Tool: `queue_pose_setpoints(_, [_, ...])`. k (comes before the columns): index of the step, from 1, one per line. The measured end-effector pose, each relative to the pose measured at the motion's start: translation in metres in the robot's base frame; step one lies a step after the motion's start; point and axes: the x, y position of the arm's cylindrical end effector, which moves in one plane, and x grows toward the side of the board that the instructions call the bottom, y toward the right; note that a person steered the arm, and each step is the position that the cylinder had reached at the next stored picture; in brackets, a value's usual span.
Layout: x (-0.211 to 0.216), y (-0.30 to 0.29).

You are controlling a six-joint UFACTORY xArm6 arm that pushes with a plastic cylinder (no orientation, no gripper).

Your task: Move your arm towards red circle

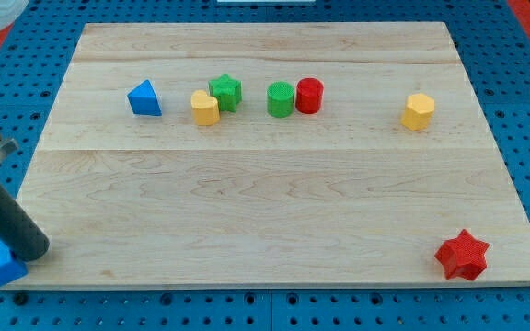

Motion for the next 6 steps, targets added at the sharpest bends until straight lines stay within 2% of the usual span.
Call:
queue_pose_setpoints(1, [0.0,0.0])
queue_pose_setpoints(3, [-0.054,0.001])
queue_pose_setpoints(4, [-0.072,0.053])
queue_pose_setpoints(5, [-0.077,0.143])
queue_pose_setpoints(6, [-0.111,0.21])
